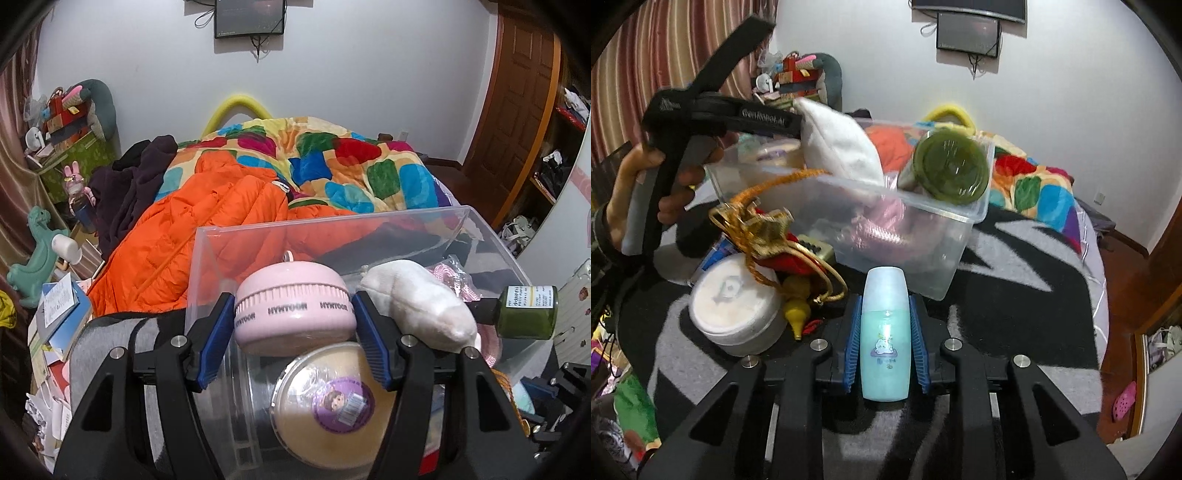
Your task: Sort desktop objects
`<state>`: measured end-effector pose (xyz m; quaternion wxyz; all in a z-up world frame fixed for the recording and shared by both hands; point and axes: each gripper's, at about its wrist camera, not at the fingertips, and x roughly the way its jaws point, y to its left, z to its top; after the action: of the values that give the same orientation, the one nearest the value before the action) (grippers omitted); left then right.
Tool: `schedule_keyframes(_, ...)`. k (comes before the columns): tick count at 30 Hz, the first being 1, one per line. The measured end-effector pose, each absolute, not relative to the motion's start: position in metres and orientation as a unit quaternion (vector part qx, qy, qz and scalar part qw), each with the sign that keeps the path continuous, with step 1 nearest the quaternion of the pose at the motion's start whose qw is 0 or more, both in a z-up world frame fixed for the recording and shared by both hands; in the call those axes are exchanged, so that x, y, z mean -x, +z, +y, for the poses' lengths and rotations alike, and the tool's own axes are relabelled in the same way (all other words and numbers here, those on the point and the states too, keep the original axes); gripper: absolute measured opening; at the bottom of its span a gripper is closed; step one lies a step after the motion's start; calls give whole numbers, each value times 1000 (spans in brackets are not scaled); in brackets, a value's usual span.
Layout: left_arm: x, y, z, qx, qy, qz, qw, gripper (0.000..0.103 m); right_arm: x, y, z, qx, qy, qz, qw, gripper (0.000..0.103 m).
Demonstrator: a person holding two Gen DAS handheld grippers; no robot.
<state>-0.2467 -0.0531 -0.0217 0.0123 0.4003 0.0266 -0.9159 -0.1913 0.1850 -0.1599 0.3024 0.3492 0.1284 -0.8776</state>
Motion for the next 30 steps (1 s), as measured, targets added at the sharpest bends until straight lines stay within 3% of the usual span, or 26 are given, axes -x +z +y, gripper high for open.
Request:
schedule_keyframes(13,228,-1,-47,-380,-925,20,8,66,203,-95,179,-270,-907,100,307,23)
schedule_keyframes(16,220,5,-46,-372,-928,20,2,71,216,-89,171,-269,-908,88,307,23)
schedule_keyframes(30,175,16,-42,-352,-935,19,-42,76,268,-102,136,-313,-901,65,294,23)
